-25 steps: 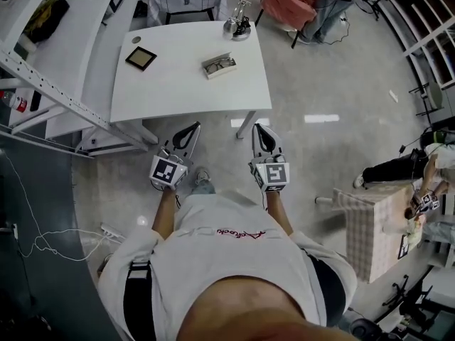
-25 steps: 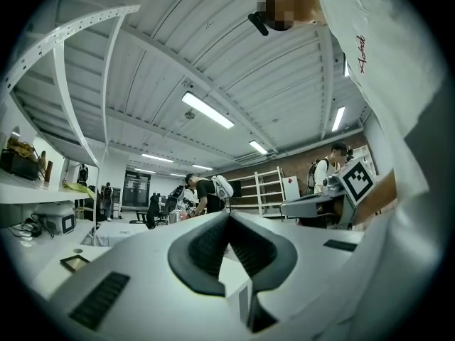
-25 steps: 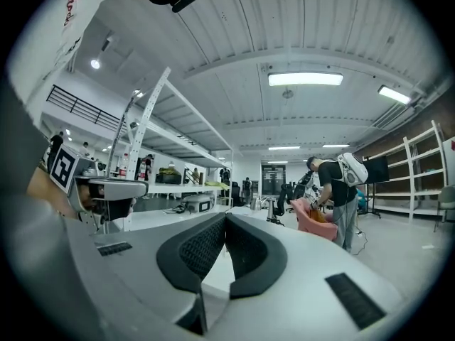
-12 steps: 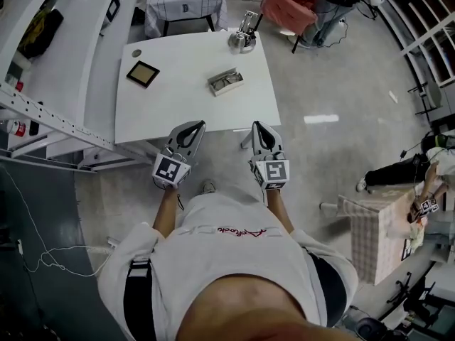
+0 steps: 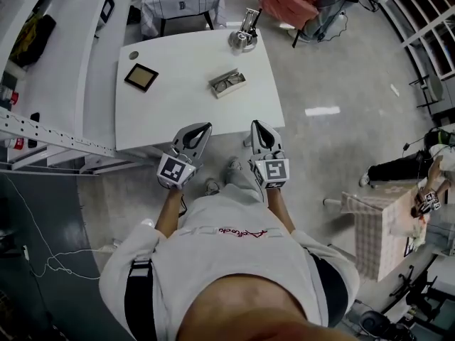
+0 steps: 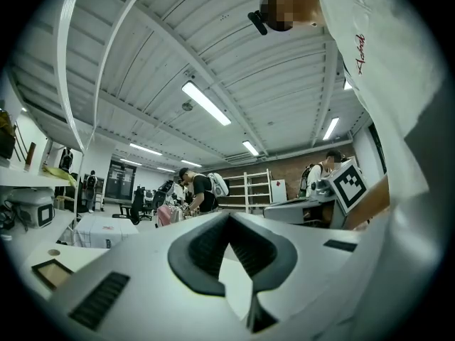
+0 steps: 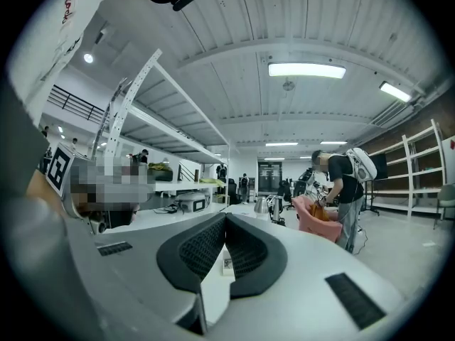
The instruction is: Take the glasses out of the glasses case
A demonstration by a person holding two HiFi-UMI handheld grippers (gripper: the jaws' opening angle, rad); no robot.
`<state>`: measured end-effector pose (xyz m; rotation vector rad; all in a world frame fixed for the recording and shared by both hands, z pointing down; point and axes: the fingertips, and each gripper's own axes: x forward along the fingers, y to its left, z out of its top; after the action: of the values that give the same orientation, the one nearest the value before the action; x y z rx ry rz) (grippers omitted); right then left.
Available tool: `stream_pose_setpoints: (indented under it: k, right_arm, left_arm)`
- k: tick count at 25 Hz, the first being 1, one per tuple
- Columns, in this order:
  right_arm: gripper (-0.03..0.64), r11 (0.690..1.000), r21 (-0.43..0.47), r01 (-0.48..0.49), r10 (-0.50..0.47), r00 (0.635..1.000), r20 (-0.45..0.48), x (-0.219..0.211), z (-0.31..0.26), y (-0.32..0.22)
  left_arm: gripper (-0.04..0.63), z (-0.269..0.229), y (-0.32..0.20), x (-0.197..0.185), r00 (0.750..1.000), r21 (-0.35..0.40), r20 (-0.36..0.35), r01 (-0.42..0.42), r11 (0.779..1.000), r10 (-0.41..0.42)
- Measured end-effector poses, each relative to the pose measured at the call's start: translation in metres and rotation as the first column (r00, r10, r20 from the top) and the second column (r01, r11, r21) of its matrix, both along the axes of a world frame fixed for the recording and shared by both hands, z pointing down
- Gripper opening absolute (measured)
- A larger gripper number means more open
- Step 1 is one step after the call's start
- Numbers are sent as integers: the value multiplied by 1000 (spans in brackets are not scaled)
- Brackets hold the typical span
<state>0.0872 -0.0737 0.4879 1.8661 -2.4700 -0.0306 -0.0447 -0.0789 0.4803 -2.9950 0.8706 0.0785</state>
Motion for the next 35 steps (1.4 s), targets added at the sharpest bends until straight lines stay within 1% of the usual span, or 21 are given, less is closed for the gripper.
stream_pose_setpoints:
  k: [7,13,17,21,24,28,30,32,35]
  right_arm:
    - [-3,999,-17,29,-29,1000,10,2,8,-31]
    - [-3,998,-22,56,-55,998,16,11,13,-73]
    - [-3,997,-14,72,-72,997,21,23,10,-106]
    - [-3,995,-6,101,-101,995,25,30,6,-136]
    - [-3,992,0,127,-127,991,33,36,3,-156]
    - [-3,988,-7,154,-153,987,46,46,3,-178]
    - [-3,986,-16,169,-168,985,50,47,2,-187]
    - [-3,980,-2,201,-200,978,62,45,0,-195]
    - [-3,971,-11,237,-236,969,78,43,11,-203]
  left_arm:
    - [26,2,-32,-1,999,-25,2,44,999,-44]
    - [26,7,-71,13,998,-34,3,65,997,-65]
    - [26,4,-104,25,997,-16,16,76,997,-75]
    - [26,-2,-136,28,994,-5,22,108,994,-108]
    - [26,-8,-156,34,991,1,18,135,991,-135]
    - [26,-11,-172,42,984,-13,8,176,984,-176]
    - [26,-10,-179,44,981,-18,17,193,981,-192]
    - [26,-10,-186,45,977,-18,29,211,977,-211]
    - [26,-7,-188,42,968,-23,39,248,968,-247]
